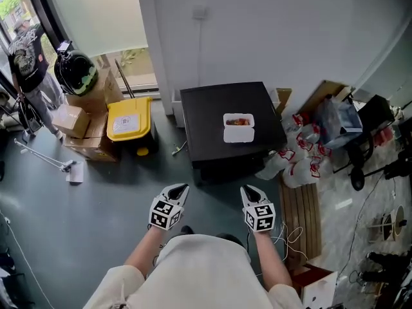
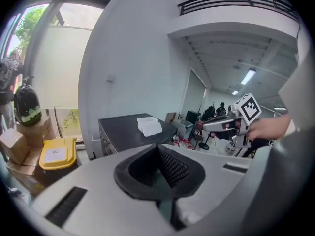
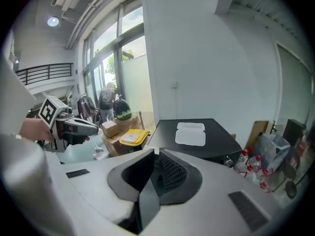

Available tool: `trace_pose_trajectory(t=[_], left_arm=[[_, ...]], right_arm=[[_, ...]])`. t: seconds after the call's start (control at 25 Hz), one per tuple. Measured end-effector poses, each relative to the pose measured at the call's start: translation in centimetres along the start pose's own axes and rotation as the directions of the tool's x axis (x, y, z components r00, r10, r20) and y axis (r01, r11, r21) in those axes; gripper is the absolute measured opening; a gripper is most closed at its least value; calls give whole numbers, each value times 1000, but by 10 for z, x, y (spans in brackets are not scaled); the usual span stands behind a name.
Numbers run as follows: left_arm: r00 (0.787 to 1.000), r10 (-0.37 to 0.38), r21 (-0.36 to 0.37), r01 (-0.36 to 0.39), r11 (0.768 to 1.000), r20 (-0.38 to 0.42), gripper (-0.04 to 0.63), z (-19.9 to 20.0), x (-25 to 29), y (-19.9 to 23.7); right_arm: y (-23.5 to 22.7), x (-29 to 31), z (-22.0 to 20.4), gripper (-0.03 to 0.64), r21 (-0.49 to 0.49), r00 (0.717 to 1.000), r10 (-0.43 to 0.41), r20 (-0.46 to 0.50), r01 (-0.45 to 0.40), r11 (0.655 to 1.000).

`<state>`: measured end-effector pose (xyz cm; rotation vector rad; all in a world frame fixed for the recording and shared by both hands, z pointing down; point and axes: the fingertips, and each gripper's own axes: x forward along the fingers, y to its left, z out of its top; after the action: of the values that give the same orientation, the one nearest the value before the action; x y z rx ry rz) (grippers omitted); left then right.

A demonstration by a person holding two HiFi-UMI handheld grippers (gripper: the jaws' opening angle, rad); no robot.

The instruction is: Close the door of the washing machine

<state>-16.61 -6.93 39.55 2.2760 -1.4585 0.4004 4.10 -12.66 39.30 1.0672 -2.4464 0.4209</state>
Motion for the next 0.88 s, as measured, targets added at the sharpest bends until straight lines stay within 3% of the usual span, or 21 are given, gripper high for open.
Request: trace_pose_trajectory(t=[0.6, 0.88], left_arm=[[985, 3, 51, -12, 999, 173, 9, 95, -32, -33], [977, 4, 79, -21, 997, 212, 9, 116, -42, -40]], right_arm=[[-8, -68, 73, 52, -30, 982, -4, 187, 10, 999], [-6, -83, 89, 51, -77, 971, 13, 239, 5, 997]])
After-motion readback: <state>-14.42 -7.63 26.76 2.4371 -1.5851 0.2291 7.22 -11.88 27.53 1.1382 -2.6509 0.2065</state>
